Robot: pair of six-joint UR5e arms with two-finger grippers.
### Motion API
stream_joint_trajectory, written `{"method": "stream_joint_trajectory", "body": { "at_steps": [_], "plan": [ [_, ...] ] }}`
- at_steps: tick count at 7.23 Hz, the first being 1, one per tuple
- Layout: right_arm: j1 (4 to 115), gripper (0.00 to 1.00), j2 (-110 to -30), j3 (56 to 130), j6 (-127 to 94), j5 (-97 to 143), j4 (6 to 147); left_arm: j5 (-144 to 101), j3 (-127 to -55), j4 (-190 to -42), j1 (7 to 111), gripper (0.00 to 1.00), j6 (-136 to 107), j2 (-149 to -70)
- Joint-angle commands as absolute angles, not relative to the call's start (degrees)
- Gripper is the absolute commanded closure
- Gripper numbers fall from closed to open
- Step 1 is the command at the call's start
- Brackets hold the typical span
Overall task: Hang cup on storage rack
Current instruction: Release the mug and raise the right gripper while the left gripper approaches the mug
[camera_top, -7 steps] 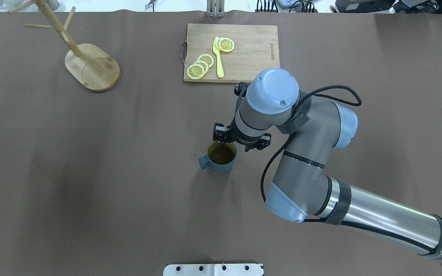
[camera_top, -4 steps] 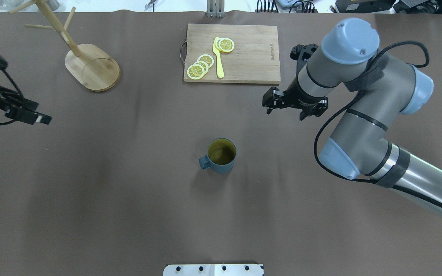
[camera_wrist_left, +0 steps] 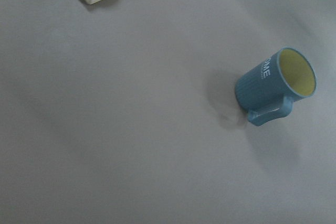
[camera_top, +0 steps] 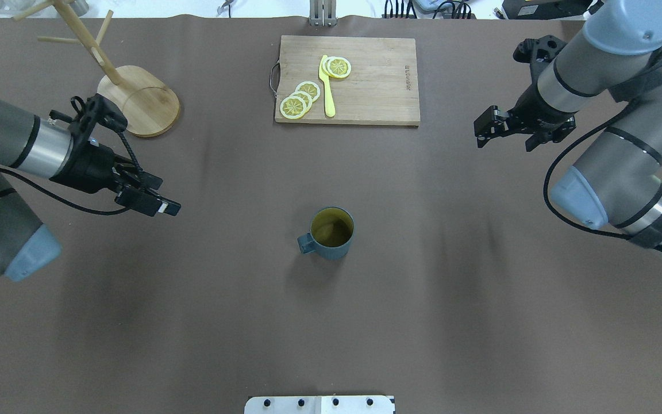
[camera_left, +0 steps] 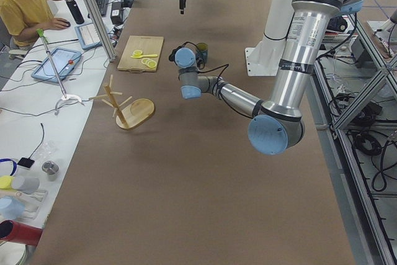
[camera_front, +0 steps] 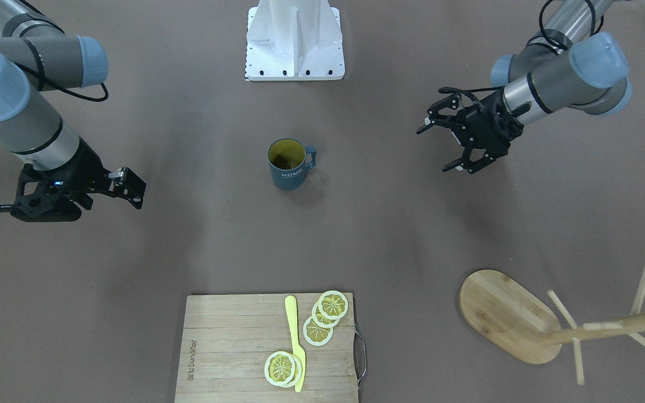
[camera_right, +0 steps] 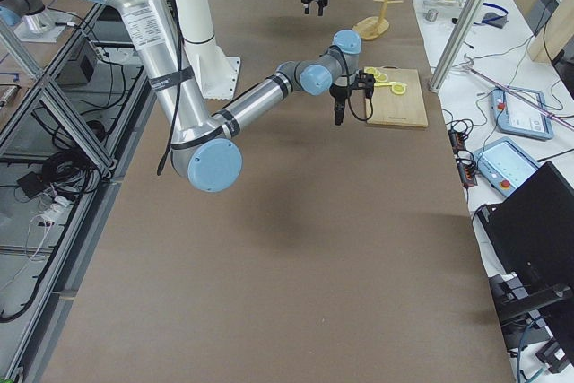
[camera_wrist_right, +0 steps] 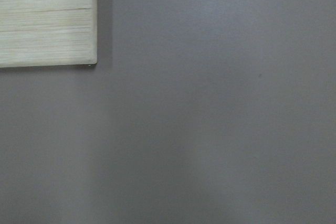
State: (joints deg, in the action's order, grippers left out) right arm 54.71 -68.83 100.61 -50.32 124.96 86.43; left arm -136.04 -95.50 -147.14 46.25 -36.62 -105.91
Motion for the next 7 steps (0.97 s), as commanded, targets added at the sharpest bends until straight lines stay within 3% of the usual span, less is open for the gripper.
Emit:
{"method": "stream_joint_trajectory", "body": {
  "at_steps": [1,5,7],
  "plan": [
    [61.1,0.00,-74.1,99.8,-39.8,127.4,86.5,-130.8,-95.0,-148.4,38.8,0.03,-37.4,-112.4],
    [73.9,0.00,-78.1,91.8,-17.8,130.4,86.3,-107.6,-94.8,-149.8,26.0,0.04,-24.1,-114.7],
    [76.5,0.00,-80.0,91.5,-13.0,129.8,86.1,-105.1,-91.2,-158.7,24.6,0.04,-23.9,-114.2]
  ]
}}
